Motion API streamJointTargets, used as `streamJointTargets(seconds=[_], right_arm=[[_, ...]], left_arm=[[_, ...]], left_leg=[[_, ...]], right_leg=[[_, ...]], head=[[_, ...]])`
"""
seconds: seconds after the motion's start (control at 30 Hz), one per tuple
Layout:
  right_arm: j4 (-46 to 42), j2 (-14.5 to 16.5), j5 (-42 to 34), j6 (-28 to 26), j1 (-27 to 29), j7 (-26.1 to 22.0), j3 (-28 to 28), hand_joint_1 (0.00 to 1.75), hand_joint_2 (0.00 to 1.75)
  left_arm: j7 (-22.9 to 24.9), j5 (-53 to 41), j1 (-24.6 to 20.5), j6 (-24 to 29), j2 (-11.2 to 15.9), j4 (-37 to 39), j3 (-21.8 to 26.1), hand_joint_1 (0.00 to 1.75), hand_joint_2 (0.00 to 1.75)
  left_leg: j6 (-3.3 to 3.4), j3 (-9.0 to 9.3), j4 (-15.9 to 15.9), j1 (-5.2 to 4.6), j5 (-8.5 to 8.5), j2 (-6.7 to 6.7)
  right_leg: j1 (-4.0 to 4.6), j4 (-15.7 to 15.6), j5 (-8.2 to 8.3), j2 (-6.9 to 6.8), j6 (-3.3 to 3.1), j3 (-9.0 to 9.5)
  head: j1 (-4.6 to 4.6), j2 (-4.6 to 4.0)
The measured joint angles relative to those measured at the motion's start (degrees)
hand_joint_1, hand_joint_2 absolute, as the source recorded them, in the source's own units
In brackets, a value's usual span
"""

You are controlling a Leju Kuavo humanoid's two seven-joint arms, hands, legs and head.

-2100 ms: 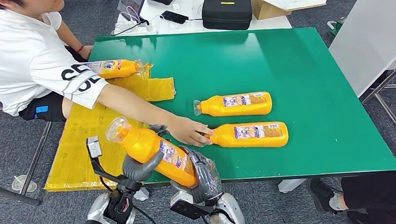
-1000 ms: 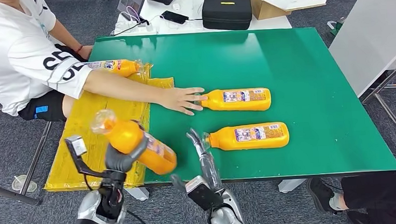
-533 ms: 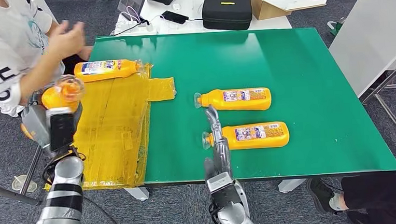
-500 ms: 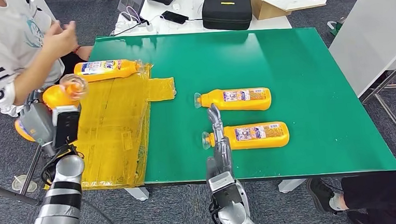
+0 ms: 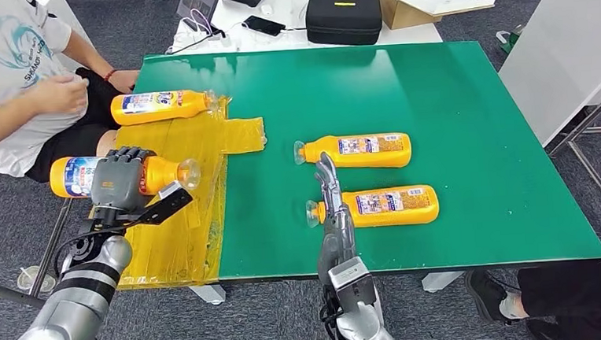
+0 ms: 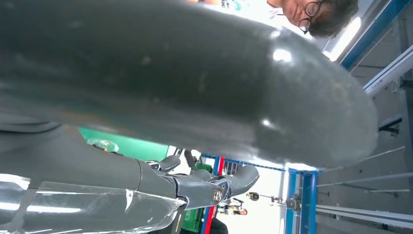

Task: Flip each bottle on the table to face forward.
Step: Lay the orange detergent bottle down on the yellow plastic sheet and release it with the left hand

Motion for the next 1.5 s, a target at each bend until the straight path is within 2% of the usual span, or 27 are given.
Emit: streamJointTargets(seconds=[0.23,0.4,0.73,0.77,0.87,0.9,0.97,1.1,1.5], right_arm=[[0.02,-0.03,0.07,0.36,-0.11,0.0,0.0,0.0,0.0],[0.9,-0.02,0.79,2.81,-0.21,0.0,-0.09,0.0,0.0],[3.54,0.53,1.61,4.55,-0.8,0.0,-0.44,0.0,0.0],[3.8,0.62,1.67,4.66,-0.83,0.0,-0.48,0.0,0.0],[4.44,0.85,1.79,4.91,-0.92,0.0,-0.57,0.0,0.0],[4.63,0.92,1.83,4.98,-0.98,0.0,-0.59,0.0,0.0],[5.0,1.02,1.88,5.12,-1.07,0.0,-0.63,0.0,0.0],[5.81,1.23,1.87,5.44,-1.2,0.0,-0.81,0.0,0.0],[7.15,2.79,-1.15,2.81,-1.25,1.02,-3.58,0.0,0.0]], left_arm=[[-0.03,-0.46,-0.47,-1.71,0.55,1.31,-0.94,1.75,1.75],[-2.35,1.31,-0.76,-16.39,1.68,4.26,-4.12,1.75,1.75],[-5.29,7.59,2.39,-20.14,1.55,5.04,-4.43,1.74,1.75],[-5.46,7.96,2.5,-20.34,1.53,5.04,-4.45,1.41,1.75],[-5.84,9.04,2.77,-21.09,1.46,5.04,-4.46,0.12,1.75],[-5.97,9.49,2.92,-21.63,1.4,5.04,-4.46,0.02,1.75],[-6.16,10.18,3.34,-22.75,1.25,5.04,-4.48,0.0,1.75],[-6.16,10.43,4.02,-23.93,0.97,5.04,-4.52,0.0,0.0],[-5.36,11.76,4.88,-24.71,0.95,4.79,-5.46,0.0,0.0]], left_leg=[[0.0,-0.01,0.0,0.0,0.0,-0.01],[0.0,-0.01,0.0,0.0,0.01,-0.01],[-0.01,0.01,-0.01,0.0,-0.02,-0.02],[-0.01,0.03,-0.02,0.0,-0.02,-0.02],[-0.01,0.11,-0.02,0.0,-0.02,-0.03],[-0.01,0.14,-0.02,0.0,-0.02,-0.03],[-0.01,0.16,-0.02,0.0,-0.01,-0.03],[-0.01,0.16,-0.02,-0.01,0.0,-0.04],[-0.02,0.27,-0.03,-0.01,0.04,-0.14]], right_leg=[[0.0,0.0,0.0,-0.01,0.0,0.01],[0.0,0.0,0.01,-0.01,0.0,0.02],[-0.01,0.0,-0.01,-0.01,0.0,0.05],[-0.01,0.0,-0.01,-0.01,0.0,0.07],[-0.01,0.0,-0.01,-0.02,0.0,0.16],[-0.01,0.0,-0.01,-0.02,0.0,0.17],[-0.01,0.0,0.0,-0.01,0.0,0.19],[-0.02,0.0,0.0,-0.02,0.0,0.2],[-0.03,-0.01,-0.01,-0.07,-0.01,0.37]], head=[[-0.01,0.0],[0.02,0.01],[0.0,0.0],[-0.01,0.0],[0.0,0.0],[0.01,0.0],[0.01,0.0],[0.01,0.01],[0.01,0.0]])
